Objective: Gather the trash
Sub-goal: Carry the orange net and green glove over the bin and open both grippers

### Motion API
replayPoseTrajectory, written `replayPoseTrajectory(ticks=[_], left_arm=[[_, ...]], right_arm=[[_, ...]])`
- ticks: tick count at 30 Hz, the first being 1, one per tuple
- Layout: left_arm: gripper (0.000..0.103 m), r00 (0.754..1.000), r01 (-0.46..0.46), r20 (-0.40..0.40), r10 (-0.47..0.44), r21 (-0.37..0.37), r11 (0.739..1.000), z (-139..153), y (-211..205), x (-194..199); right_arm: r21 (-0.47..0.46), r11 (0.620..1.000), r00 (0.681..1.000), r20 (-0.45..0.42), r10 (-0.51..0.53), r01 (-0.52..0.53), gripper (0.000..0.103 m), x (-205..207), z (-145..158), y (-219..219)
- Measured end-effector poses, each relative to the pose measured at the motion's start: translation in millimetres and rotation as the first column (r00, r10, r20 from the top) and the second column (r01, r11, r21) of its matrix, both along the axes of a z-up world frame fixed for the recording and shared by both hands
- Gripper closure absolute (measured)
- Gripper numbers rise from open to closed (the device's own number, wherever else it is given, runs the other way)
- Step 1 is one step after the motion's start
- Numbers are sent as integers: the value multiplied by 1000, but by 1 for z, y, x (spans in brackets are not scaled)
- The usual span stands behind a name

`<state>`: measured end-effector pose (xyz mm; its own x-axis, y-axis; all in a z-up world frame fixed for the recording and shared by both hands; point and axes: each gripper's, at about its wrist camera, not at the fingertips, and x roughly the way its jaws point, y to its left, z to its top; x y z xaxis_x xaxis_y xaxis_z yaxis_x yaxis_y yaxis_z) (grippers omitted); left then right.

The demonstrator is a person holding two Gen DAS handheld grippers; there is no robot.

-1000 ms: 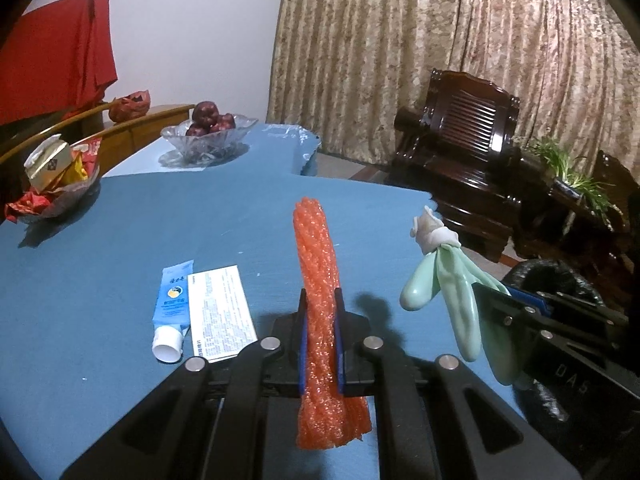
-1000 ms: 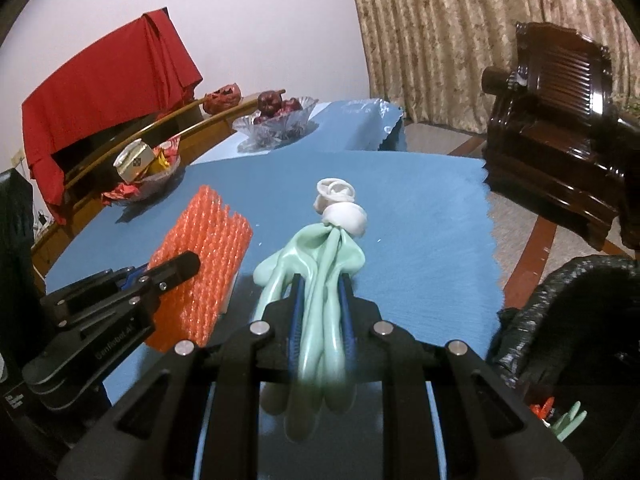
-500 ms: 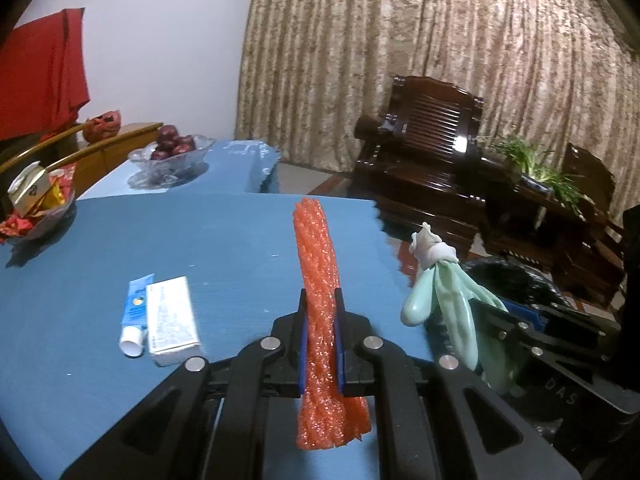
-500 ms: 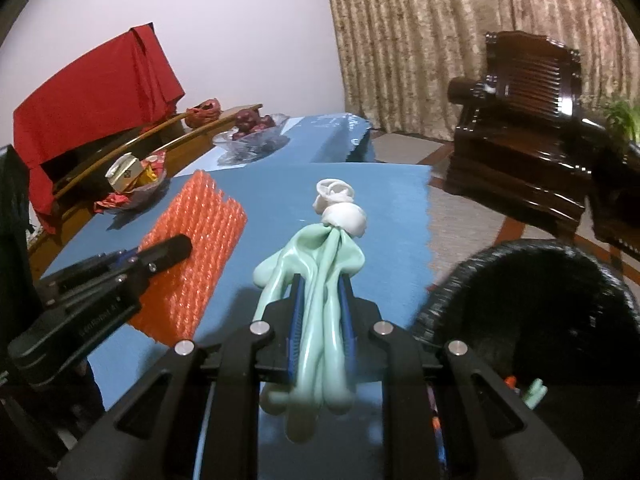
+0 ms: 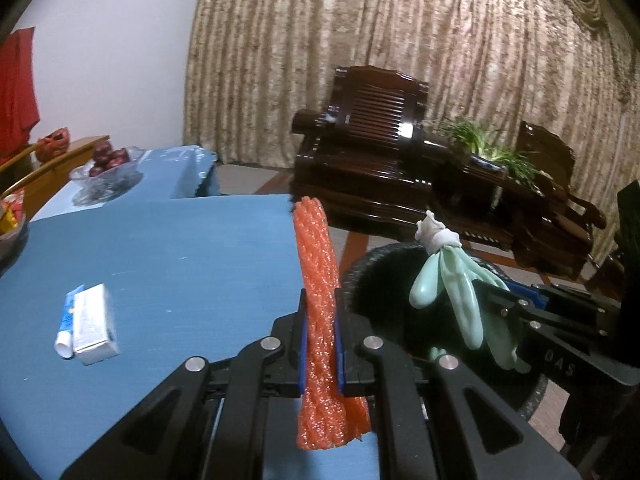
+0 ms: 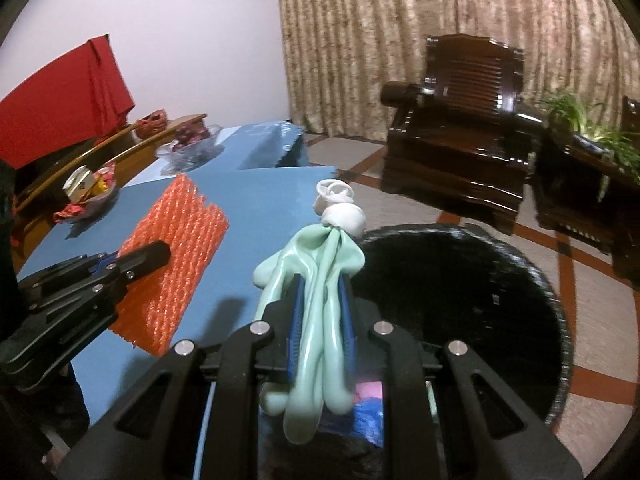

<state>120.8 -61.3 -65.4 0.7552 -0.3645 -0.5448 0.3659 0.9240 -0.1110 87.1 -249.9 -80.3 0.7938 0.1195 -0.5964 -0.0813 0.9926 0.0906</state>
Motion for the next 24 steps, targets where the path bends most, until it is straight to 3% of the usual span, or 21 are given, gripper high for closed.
replayPoseTrajectory(ticks=[9, 24], left_arm=[[93, 996, 84, -8, -84, -5, 996, -1, -44, 0], [93, 982, 187, -22, -187, 20, 982, -23, -113, 11]], right_arm=[[-30, 996, 996, -13, -86, 86, 87, -15, -6, -48], [-51, 980, 977, -84, -197, 193, 87, -16, -44, -99]])
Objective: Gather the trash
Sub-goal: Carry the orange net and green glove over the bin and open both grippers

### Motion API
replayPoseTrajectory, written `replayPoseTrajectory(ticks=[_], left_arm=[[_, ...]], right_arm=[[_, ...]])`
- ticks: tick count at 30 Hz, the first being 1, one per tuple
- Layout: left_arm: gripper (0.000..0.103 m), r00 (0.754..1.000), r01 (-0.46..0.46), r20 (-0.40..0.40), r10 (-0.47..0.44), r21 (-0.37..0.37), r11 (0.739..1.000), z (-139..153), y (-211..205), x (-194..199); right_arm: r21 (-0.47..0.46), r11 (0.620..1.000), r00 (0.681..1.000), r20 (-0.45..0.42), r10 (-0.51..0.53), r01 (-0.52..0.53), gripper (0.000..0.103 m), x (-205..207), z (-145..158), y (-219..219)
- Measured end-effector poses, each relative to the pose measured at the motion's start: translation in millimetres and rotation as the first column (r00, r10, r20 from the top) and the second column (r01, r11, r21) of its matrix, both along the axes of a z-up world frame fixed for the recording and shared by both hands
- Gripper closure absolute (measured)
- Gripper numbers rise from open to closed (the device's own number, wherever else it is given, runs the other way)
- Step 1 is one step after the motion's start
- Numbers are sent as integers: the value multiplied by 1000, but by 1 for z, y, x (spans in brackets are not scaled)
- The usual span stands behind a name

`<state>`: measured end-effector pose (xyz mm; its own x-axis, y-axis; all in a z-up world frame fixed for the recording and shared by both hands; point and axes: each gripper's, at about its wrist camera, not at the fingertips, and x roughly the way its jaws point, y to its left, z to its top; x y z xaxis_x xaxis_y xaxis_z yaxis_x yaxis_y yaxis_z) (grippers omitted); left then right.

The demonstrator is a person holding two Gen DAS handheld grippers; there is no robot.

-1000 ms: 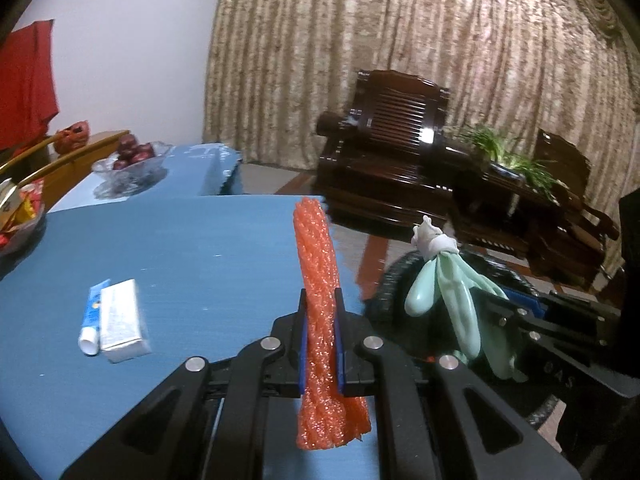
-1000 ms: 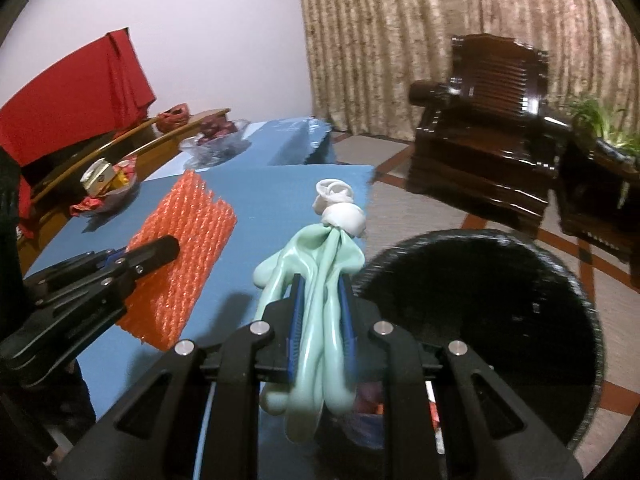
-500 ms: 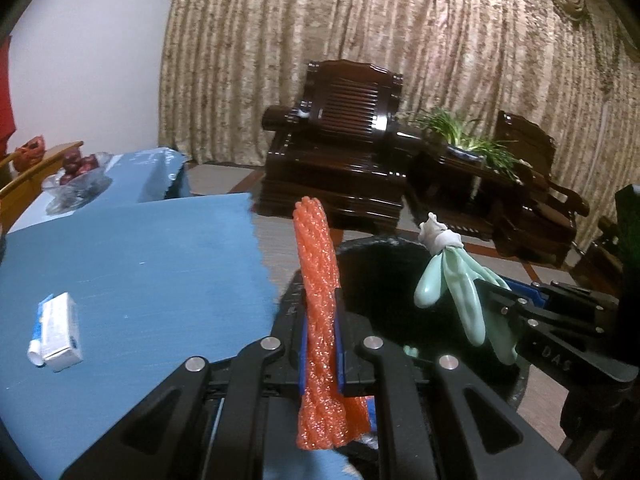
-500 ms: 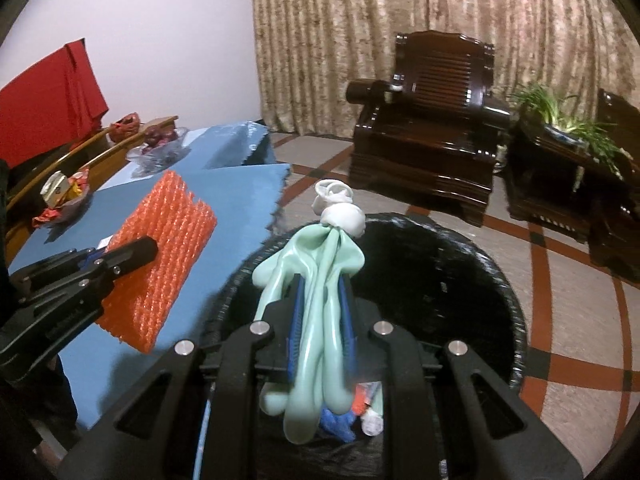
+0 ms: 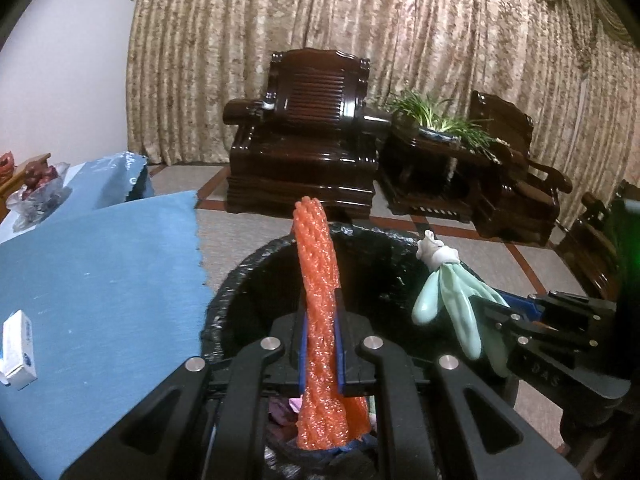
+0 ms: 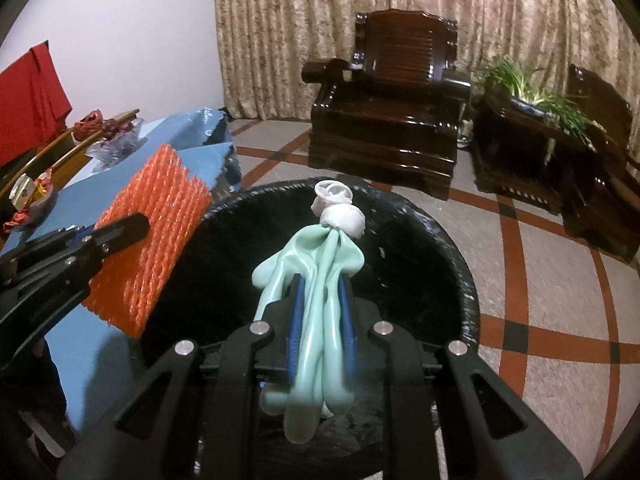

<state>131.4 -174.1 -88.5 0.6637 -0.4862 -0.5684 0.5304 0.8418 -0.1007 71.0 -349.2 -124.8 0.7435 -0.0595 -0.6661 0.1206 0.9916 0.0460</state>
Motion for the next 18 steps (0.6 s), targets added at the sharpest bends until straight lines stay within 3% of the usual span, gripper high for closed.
replayPoseTrajectory(ticks=[7, 9, 10, 12, 15, 16, 18], left_arm=[[93, 999, 28, -29, -27, 12, 1000, -16, -15, 7], [87, 999, 31, -44, -31, 7, 999, -20, -15, 9], [81, 998, 30, -56, -30, 1, 1000, -22, -14, 11], [64, 997, 21, -67, -22, -11, 1000, -23, -11, 14], [57, 997, 0, -73, -1, -8, 1000, -26, -2, 16], [54, 997, -8, -71, 7, -10, 1000, -26, 0, 17], [36, 998, -34, -58, 33, -17, 999, -23, 9, 16]], right_arm=[[-4, 1000, 999, -29, -20, 20, 85, 4, -14, -9], [-8, 1000, 999, -42, -27, 27, 80, 7, -19, -10], [-12, 999, 998, -45, -34, 34, 76, 7, -21, -11], [-16, 999, 998, -44, -45, 45, 48, 6, -24, -11], [-18, 998, 998, -43, -54, 54, 41, 5, -25, -13], [-19, 998, 997, -39, -59, 58, 28, 4, -24, -12], [-29, 997, 997, -16, -76, 75, 15, 0, -22, -12]])
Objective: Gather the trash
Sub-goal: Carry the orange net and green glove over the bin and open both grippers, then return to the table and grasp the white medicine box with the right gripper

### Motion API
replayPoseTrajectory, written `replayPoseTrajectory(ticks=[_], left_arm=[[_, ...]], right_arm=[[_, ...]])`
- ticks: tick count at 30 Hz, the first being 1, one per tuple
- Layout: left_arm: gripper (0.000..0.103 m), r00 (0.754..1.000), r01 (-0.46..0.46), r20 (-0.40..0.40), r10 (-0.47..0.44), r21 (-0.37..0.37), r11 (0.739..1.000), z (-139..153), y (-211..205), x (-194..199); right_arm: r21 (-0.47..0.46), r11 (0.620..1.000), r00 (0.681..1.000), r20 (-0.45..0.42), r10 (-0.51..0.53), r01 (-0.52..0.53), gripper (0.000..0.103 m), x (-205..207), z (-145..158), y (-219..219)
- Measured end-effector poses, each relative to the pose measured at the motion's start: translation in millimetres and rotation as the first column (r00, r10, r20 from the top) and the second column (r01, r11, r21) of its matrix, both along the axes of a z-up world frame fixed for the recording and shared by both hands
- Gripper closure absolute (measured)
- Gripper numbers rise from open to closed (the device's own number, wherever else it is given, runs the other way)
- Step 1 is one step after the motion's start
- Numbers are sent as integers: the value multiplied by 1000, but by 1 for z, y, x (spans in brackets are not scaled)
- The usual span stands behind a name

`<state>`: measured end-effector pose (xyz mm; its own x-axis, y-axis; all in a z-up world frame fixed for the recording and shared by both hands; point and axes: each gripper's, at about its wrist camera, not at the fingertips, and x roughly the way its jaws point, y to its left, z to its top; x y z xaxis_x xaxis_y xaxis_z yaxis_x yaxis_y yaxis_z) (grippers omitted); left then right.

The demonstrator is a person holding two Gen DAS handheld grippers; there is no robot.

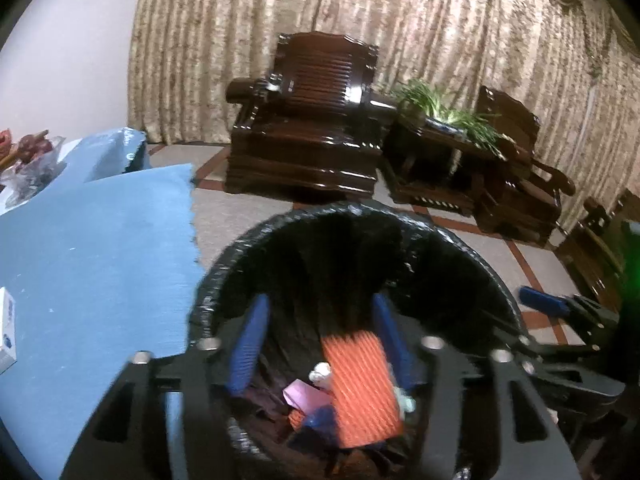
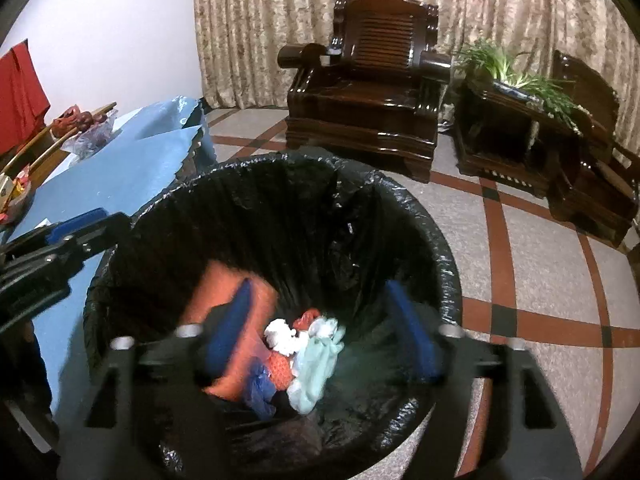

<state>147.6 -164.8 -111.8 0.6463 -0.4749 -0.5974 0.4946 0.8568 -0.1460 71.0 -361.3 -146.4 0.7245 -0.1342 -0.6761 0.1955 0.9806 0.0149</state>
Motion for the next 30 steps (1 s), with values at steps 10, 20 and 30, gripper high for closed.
replayPoseTrajectory(ticks=[10, 20, 30], left_arm=[[15, 993, -102, 65, 101, 2, 995, 17, 53, -5], [14, 963, -251, 104, 248, 12, 968, 30, 133, -12], [14, 908, -403, 130, 398, 13, 915, 35, 218, -12]], right_arm=[[35, 999, 996, 89, 25, -29, 7, -11, 22, 21], [44, 990, 984, 124, 125, -131, 7, 7, 38, 75], [41, 961, 954, 144, 264, -272, 7, 37, 50, 156]])
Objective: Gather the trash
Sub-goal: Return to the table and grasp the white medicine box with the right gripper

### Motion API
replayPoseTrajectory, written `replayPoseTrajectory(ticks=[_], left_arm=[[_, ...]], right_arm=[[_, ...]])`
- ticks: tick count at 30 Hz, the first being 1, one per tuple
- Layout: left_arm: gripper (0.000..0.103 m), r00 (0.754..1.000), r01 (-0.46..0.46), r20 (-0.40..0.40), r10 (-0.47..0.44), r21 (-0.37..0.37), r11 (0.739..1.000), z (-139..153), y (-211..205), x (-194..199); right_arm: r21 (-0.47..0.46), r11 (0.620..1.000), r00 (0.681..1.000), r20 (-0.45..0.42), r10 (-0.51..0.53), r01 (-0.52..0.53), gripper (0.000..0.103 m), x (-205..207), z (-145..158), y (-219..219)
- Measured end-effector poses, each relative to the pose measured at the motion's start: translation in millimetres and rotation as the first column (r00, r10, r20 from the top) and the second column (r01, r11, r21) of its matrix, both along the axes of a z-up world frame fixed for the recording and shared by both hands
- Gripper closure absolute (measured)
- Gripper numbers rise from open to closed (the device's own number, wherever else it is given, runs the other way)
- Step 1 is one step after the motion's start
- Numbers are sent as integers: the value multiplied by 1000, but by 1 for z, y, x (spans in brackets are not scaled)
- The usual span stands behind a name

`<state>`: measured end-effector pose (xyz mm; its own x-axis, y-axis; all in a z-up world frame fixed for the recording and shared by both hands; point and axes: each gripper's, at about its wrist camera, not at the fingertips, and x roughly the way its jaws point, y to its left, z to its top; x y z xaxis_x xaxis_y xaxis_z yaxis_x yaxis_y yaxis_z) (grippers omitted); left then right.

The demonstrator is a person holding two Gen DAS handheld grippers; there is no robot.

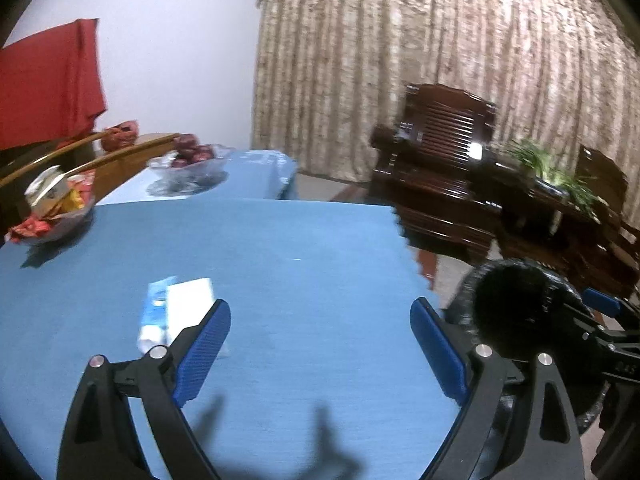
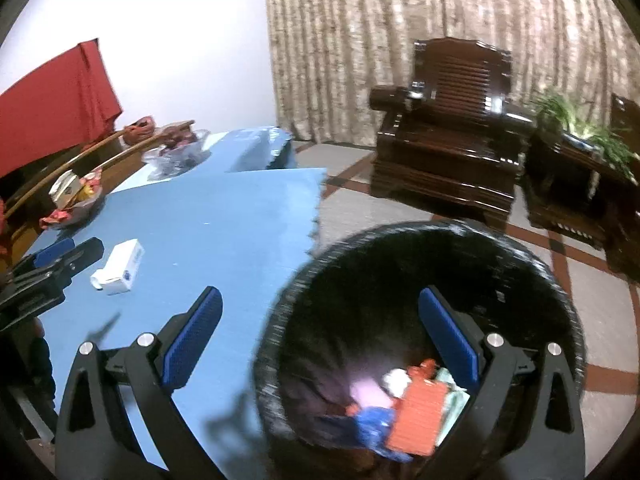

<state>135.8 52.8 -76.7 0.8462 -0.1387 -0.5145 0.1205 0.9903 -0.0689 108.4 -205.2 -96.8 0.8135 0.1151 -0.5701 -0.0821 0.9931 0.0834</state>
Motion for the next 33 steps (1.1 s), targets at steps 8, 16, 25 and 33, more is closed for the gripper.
replayPoseTrajectory(ticks=[8, 16, 25, 33], left_arm=[[14, 994, -108, 5, 108, 9, 994, -4, 67, 3], [14, 983, -183, -27, 184, 32, 983, -26, 123, 10], [14, 961, -261, -80, 263, 35, 965, -53, 176, 22], [14, 946, -308, -104, 307, 13, 951, -65, 210, 28]], right_arm=[[-29, 995, 995, 24, 101, -100, 7, 22, 4, 66], [-6, 979, 979, 11, 203, -203, 7, 49, -2, 131], [27, 963, 963, -39, 268, -267, 7, 81, -29, 196], [25, 947, 941, -109, 320, -320, 7, 101, -60, 245]])
